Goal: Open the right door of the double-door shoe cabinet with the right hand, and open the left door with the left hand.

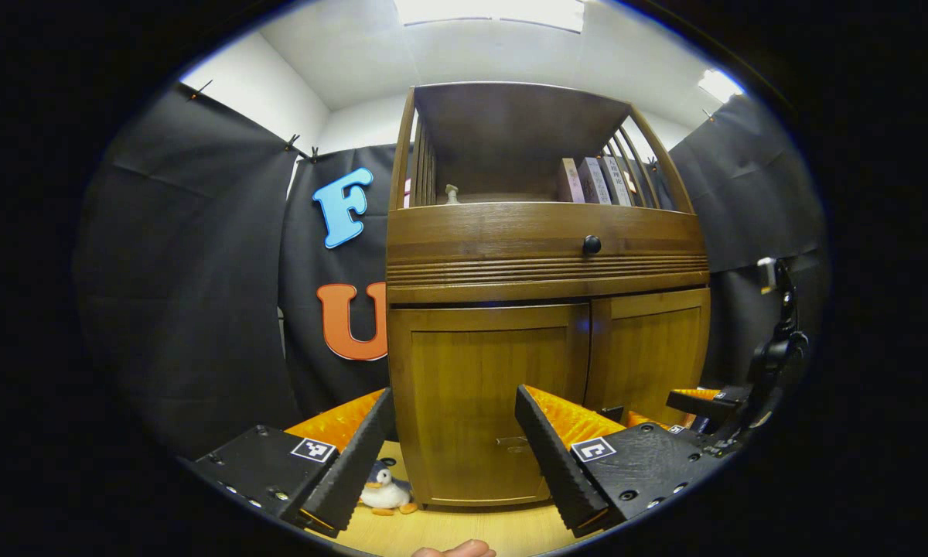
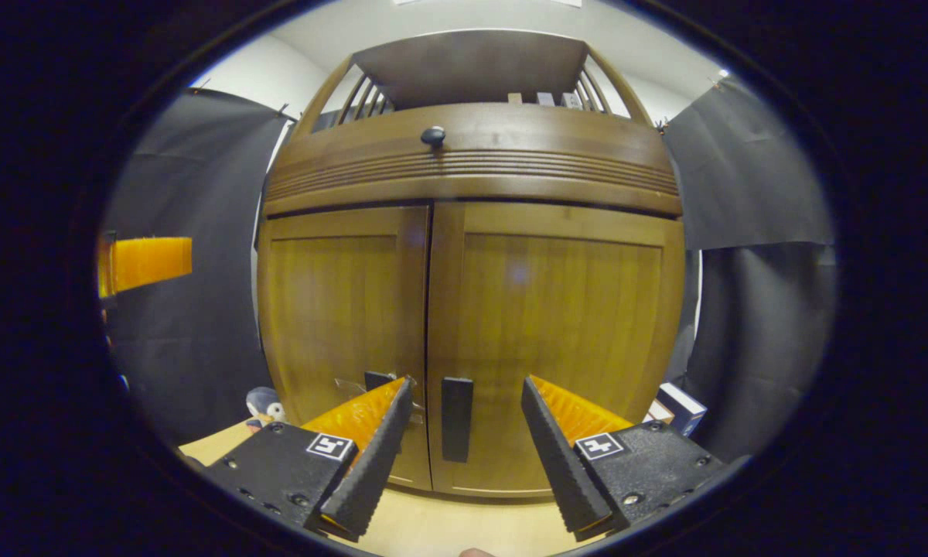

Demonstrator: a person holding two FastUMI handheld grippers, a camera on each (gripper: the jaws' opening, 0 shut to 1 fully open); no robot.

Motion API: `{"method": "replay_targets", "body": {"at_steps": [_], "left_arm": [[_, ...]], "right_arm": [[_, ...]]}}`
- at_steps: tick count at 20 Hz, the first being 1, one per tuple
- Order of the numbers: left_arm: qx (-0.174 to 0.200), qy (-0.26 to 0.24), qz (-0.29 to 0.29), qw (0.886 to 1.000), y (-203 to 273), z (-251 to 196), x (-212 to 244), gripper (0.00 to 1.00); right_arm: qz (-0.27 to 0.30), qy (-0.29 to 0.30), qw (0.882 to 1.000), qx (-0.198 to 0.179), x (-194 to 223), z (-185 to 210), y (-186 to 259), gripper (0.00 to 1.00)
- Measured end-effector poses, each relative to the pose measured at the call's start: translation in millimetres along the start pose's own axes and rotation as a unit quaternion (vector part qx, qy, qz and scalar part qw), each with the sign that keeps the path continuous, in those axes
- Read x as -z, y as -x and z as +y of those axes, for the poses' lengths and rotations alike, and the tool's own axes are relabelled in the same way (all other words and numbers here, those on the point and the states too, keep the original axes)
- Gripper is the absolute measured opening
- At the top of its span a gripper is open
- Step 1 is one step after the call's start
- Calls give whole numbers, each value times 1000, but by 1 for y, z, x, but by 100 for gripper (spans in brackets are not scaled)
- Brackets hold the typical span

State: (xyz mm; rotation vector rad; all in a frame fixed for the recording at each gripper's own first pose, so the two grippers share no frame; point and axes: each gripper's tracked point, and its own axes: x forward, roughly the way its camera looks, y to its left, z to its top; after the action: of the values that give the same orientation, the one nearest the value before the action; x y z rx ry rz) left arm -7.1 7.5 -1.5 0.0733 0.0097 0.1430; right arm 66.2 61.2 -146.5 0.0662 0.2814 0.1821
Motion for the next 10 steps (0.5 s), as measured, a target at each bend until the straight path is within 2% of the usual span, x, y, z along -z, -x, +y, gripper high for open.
{"method": "replay_targets", "body": {"at_steps": [1, 2, 5, 8, 10], "left_arm": [[-1, 0, -1, 1000, -1, 0, -1, 100], [-2, 0, -1, 1000, 0, 1, -1, 94], [-9, -3, -2, 1000, -2, 4, 0, 94], [-18, -6, 6, 1000, -2, 6, 5, 94], [-22, -6, 12, 1000, -4, 10, 7, 94]], "right_arm": [[10, -4, 1000, 2, 8, 0, -6, 88], [13, -12, 1000, 4, 16, 0, -14, 88], [48, -33, 998, 12, 45, -4, -37, 82], [51, -43, 998, 6, 50, -1, -55, 77], [53, -40, 998, 3, 52, 1, -64, 70]]}}
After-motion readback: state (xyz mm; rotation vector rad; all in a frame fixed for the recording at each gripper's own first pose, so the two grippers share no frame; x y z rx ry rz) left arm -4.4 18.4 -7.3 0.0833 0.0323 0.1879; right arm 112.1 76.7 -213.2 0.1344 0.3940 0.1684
